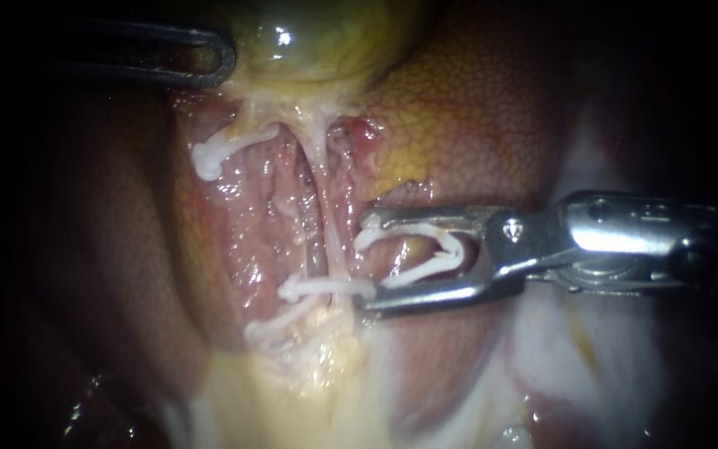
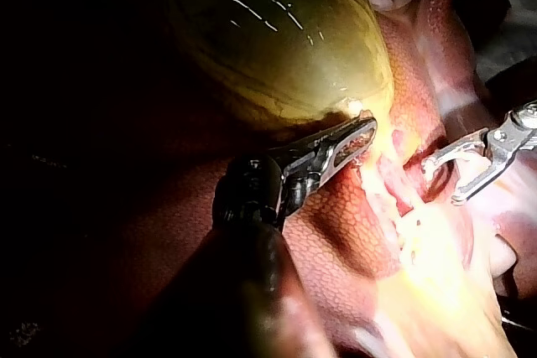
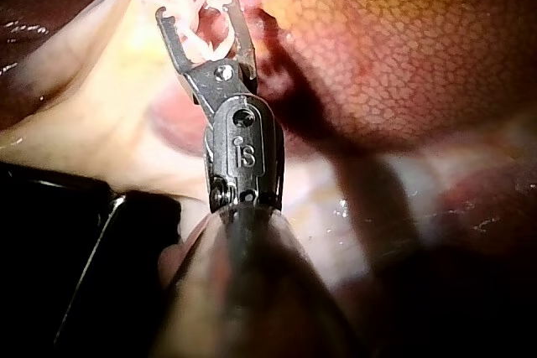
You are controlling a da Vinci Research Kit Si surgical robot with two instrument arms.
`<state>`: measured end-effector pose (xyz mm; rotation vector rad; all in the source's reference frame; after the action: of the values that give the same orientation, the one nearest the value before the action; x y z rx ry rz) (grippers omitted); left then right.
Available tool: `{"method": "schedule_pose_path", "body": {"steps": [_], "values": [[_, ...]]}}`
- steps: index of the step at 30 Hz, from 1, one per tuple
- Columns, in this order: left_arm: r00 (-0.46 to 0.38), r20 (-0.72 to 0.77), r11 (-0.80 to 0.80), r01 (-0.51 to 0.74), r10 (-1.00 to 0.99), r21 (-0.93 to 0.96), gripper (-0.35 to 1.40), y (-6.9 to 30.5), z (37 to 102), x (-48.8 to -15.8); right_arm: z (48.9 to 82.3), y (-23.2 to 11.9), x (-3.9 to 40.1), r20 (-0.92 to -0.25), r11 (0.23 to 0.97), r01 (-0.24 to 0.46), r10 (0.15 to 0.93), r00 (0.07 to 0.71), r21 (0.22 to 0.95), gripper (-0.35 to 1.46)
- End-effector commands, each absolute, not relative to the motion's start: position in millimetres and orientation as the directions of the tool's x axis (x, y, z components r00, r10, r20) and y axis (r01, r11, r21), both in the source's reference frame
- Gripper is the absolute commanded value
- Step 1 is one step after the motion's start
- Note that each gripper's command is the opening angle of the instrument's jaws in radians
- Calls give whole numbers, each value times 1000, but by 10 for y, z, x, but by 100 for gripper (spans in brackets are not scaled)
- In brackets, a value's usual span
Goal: Clipping second clip right tube
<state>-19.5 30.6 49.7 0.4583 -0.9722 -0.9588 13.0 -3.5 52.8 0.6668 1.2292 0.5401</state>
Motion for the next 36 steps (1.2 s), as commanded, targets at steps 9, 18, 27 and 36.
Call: {"method": "schedule_pose_path", "body": {"steps": [9, 18, 27, 36], "values": [[218, 486, 527, 473, -847, 706, -35, 306, 498, -196, 562, -38, 147, -641, 667, -26, 724, 255, 744, 44], [218, 486, 527, 473, -847, 706, -35, 306, 498, -196, 571, -41, 174, -636, 638, 72, 738, 225, 767, 44], [218, 486, 527, 473, -847, 706, -35, 306, 498, -197, 578, -47, 196, -658, 628, 200, 734, 169, 752, 41], [218, 486, 527, 473, -847, 706, -35, 306, 498, -197, 563, -47, 194, -653, 595, 327, 752, 96, 734, 34]]}}
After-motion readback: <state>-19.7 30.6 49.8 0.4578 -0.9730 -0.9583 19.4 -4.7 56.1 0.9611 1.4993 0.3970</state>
